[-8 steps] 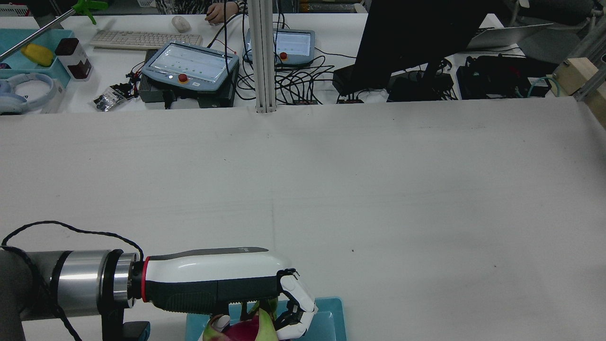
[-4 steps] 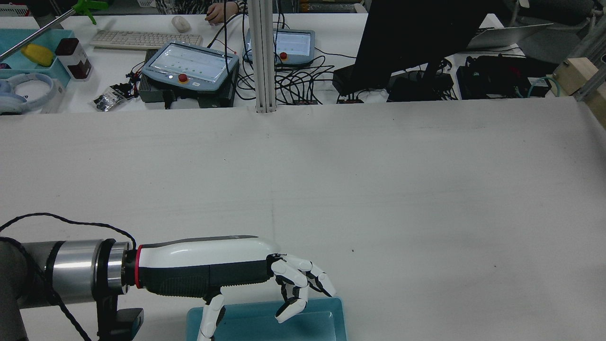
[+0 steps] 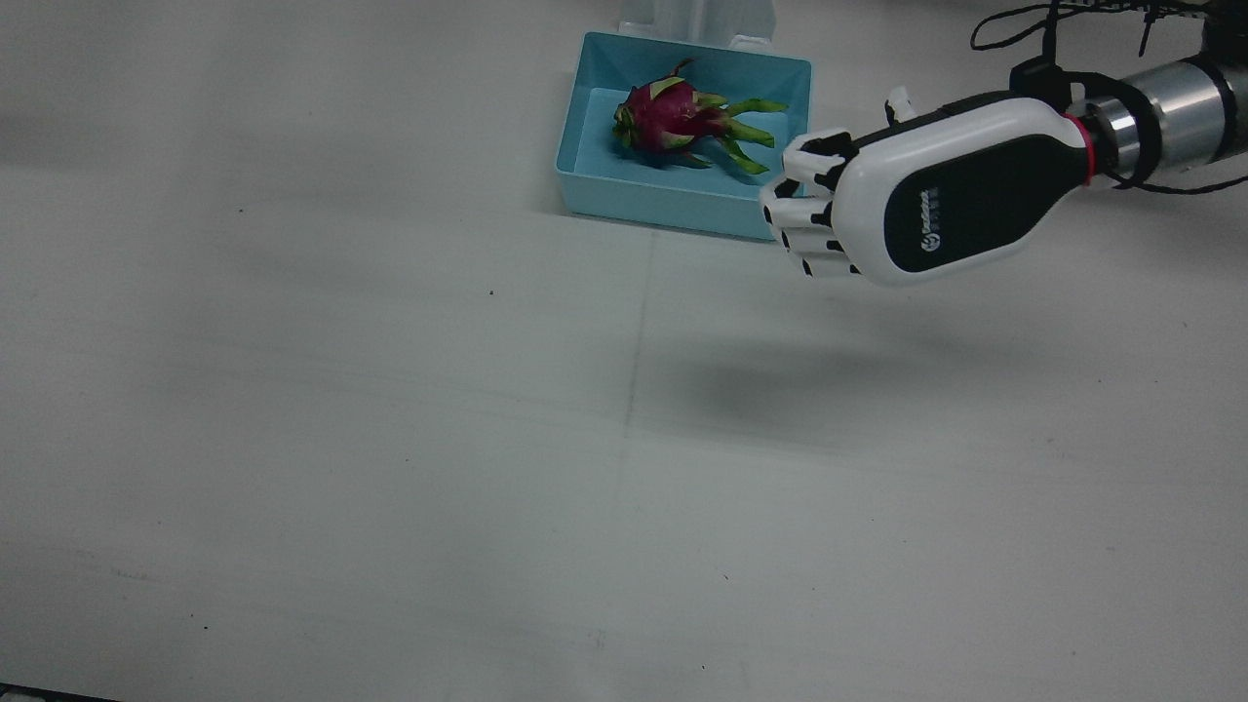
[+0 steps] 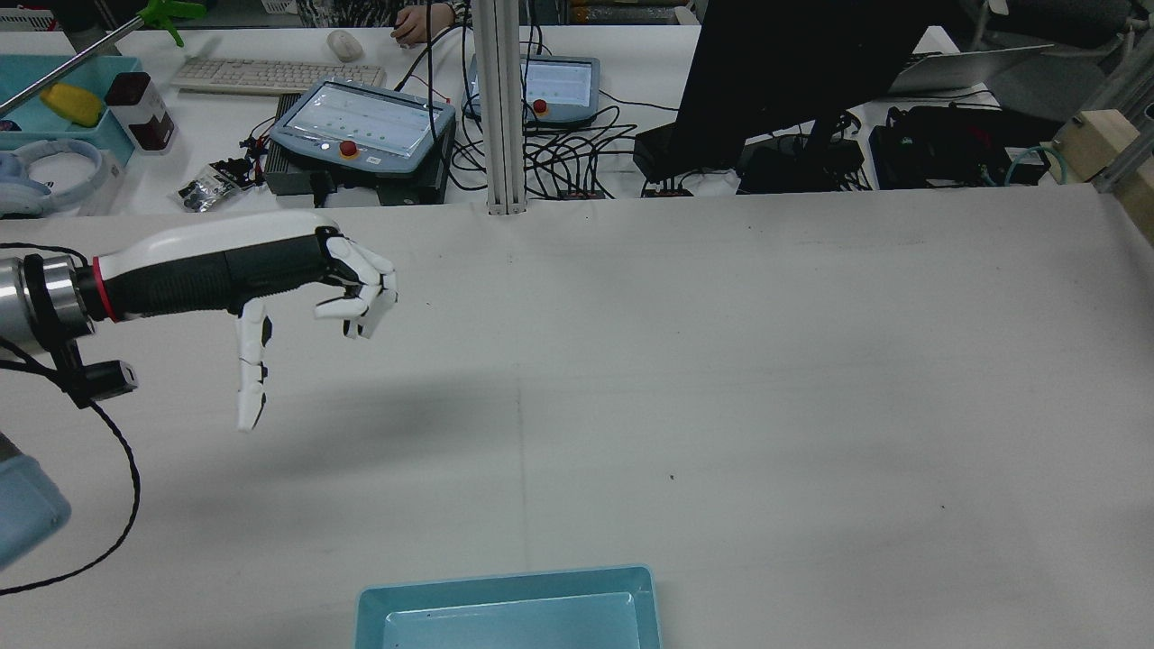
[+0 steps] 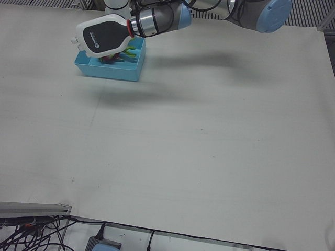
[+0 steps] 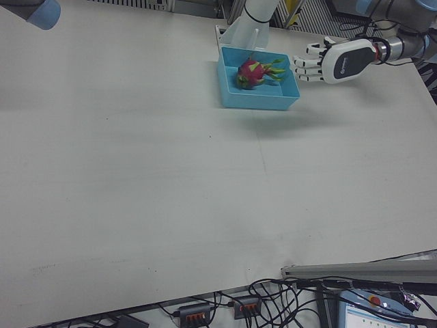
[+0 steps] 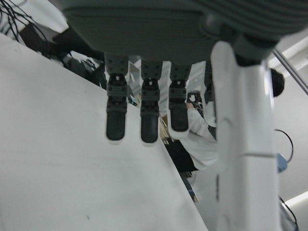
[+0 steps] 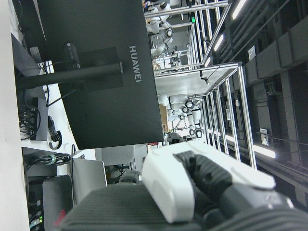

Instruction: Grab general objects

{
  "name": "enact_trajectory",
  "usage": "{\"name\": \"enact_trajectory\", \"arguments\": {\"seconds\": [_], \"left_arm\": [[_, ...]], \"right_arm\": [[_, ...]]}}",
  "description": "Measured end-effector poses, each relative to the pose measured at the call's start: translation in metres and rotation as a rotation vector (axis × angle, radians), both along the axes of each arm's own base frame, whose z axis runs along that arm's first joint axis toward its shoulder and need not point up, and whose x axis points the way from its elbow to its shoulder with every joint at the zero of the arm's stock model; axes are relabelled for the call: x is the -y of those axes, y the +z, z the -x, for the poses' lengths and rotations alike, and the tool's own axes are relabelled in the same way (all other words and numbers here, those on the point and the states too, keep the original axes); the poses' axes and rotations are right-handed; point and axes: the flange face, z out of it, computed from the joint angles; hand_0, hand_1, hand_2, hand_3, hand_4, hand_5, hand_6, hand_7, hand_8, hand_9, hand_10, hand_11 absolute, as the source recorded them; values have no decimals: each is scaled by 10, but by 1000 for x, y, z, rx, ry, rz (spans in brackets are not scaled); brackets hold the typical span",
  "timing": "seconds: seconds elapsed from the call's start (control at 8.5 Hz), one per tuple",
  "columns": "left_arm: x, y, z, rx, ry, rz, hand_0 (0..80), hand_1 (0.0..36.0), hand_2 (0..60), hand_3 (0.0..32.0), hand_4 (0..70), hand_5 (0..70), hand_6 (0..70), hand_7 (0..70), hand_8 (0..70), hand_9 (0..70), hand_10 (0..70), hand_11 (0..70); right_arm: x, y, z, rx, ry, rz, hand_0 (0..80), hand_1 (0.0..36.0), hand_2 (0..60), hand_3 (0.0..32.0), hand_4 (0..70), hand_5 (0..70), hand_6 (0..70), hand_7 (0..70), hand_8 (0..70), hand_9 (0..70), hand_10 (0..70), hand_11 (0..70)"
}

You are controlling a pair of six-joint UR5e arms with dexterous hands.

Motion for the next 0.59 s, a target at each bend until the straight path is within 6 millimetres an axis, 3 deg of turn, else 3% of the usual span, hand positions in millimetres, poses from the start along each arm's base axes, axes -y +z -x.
{"name": "enact_trajectory", "arguments": {"seconds": [0.24, 0.35, 0.47, 0.59], "left_arm": [[91, 66, 65, -14, -156, 107, 635, 92, 0, 0, 545, 700, 535, 648, 485, 484, 262, 383], [122, 98, 99, -26, -223, 153, 728, 143, 0, 0, 519, 700, 487, 579, 394, 406, 225, 337], [148, 131, 137, -35, -310, 203, 730, 154, 0, 0, 499, 700, 458, 539, 355, 370, 219, 331], [169, 167, 176, -45, -417, 262, 724, 175, 0, 0, 422, 700, 339, 397, 235, 221, 155, 240]], "right_arm": [[0, 0, 0, 0, 0, 1, 0, 0, 0, 0, 0, 0, 0, 0, 0, 0, 0, 0], [0, 0, 0, 0, 0, 0, 0, 0, 0, 0, 0, 0, 0, 0, 0, 0, 0, 0], [0, 0, 0, 0, 0, 0, 0, 0, 0, 0, 0, 0, 0, 0, 0, 0, 0, 0], [0, 0, 0, 0, 0, 0, 0, 0, 0, 0, 0, 0, 0, 0, 0, 0, 0, 0]]}}
